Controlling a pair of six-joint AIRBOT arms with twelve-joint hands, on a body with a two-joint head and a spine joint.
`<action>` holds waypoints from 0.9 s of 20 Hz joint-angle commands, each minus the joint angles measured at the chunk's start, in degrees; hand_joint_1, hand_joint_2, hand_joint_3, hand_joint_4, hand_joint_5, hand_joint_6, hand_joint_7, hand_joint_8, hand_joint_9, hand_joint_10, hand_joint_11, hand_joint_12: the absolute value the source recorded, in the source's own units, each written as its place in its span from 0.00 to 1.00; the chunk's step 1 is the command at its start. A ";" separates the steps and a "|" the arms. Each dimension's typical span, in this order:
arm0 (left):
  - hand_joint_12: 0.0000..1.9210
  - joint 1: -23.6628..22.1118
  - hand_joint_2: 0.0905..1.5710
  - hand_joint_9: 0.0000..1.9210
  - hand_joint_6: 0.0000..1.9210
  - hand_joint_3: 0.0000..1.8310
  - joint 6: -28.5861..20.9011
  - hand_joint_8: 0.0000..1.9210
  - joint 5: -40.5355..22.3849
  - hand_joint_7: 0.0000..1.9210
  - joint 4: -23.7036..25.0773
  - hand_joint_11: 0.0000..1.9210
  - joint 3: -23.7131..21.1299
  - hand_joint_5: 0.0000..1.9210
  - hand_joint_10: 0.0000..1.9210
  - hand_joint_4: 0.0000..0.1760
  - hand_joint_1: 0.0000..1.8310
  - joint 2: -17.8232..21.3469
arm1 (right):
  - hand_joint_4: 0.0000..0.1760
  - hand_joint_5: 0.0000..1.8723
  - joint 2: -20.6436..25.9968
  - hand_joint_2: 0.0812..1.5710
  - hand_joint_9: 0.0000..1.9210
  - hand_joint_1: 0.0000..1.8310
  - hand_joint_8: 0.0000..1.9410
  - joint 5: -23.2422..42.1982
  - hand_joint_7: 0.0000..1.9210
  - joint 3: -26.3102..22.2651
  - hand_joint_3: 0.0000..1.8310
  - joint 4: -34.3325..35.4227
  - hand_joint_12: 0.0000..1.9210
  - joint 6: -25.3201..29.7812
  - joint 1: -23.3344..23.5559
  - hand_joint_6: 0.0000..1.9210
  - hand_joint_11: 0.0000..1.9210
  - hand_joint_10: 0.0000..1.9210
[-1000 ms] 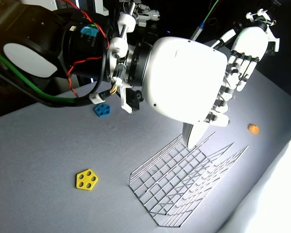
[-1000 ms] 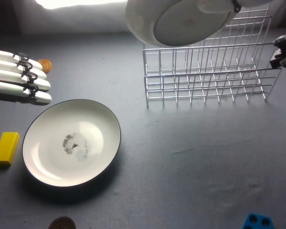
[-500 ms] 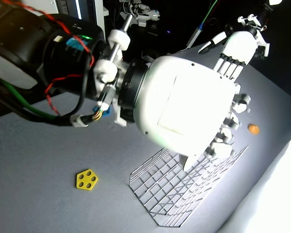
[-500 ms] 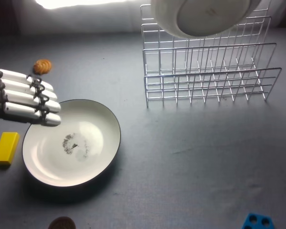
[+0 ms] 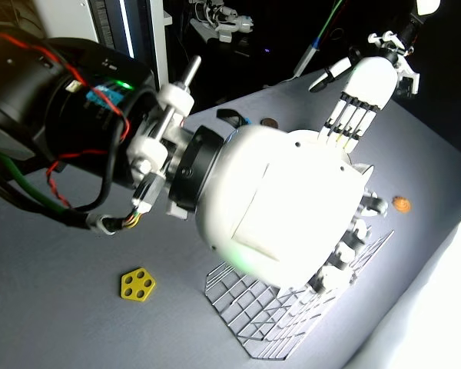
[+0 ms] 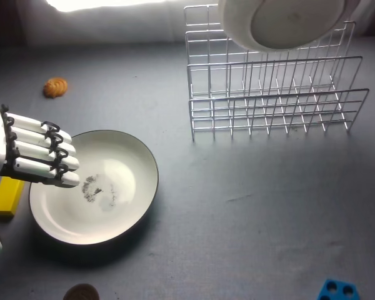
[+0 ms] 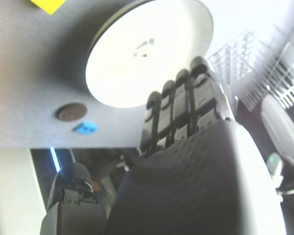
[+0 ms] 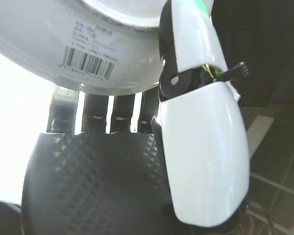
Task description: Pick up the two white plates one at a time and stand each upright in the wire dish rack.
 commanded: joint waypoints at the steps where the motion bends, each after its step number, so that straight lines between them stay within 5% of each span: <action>1: 0.07 -0.11 0.65 0.02 0.00 0.00 0.37 0.00 -1.13 0.03 -3.69 0.00 0.21 0.04 0.00 0.00 0.00 -0.36 | 0.00 0.49 0.12 0.71 0.45 0.75 0.52 8.29 0.47 0.28 0.00 0.78 0.66 1.32 0.53 0.57 0.31 0.66; 18: 0.09 0.48 0.66 0.03 0.00 0.00 1.18 0.00 0.32 0.04 -2.92 0.00 0.03 0.05 0.00 0.00 0.00 -0.96 | 0.00 0.49 -4.69 0.72 0.43 0.74 0.53 8.55 0.46 6.48 0.00 0.79 0.68 4.96 -3.24 0.58 0.30 0.68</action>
